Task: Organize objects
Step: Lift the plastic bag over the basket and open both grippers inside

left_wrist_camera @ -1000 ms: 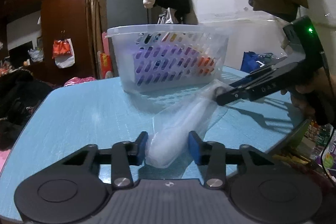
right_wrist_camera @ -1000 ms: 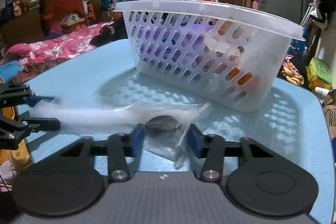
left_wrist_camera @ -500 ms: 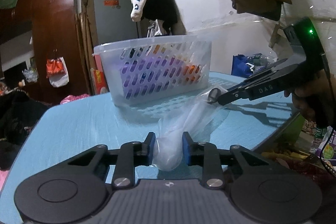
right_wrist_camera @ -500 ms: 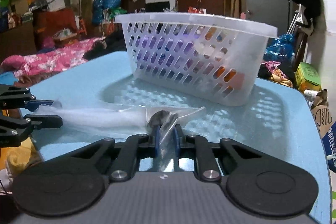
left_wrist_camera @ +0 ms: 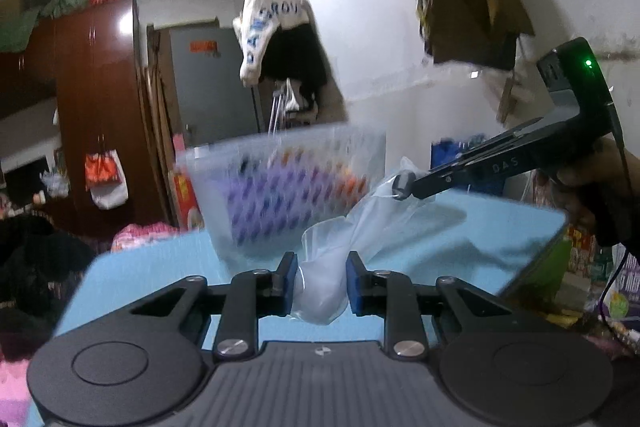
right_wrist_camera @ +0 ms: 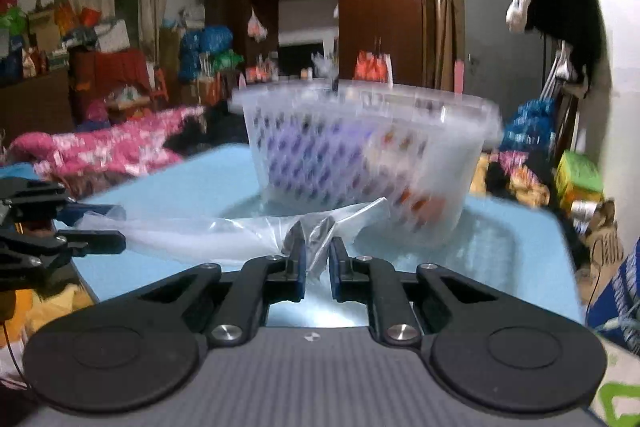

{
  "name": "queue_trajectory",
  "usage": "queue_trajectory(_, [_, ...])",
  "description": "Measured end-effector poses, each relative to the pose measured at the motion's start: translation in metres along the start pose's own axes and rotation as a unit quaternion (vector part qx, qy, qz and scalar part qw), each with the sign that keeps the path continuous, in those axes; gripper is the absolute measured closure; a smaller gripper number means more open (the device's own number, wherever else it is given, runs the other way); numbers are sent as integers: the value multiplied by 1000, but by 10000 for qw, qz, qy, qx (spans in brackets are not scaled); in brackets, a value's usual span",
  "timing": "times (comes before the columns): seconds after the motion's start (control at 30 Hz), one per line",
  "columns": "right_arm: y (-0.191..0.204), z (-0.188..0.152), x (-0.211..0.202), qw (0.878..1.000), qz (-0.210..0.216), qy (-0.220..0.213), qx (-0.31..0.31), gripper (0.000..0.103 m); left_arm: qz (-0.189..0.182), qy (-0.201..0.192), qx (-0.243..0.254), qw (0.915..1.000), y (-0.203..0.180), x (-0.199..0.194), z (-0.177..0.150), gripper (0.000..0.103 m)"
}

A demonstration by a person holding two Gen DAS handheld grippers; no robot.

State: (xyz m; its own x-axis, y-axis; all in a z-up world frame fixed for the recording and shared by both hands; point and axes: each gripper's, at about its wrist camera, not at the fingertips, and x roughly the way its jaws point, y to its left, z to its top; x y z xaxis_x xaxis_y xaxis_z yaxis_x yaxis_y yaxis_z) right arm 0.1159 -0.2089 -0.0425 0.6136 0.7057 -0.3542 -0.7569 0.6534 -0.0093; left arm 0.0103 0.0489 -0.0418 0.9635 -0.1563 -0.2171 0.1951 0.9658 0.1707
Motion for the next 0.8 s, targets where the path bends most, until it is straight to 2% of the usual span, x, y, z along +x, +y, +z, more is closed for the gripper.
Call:
queue_trajectory(0.17, [-2,48,-18,9981,-243,-548,-167,90,179,-610,198,9978,5,-3,49,74])
queue_trajectory(0.23, [-6,66,-14,9971,-333,-654,-181,90,302,-836,270,9957,10,6,72,74])
queue_trajectory(0.33, [-22,95,5,9961,-507,-717,-39,90,391,-952,270,9943,24,32,104,74])
queue_trajectory(0.47, [-49,113,39,9957,-627,-634,253,90,510,-831,489,9940,39,78,129,74])
queue_trajectory(0.7, [-78,105,86,9950,-833,-208,510,90,486,-169,558,9971,57,142,124,71])
queue_trajectory(0.73, [-81,103,91,9948,-852,-177,524,88,496,-95,524,9974,61,149,120,66])
queue_trajectory(0.8, [-84,100,94,9941,-909,-122,571,74,598,-2,497,9970,66,158,115,57])
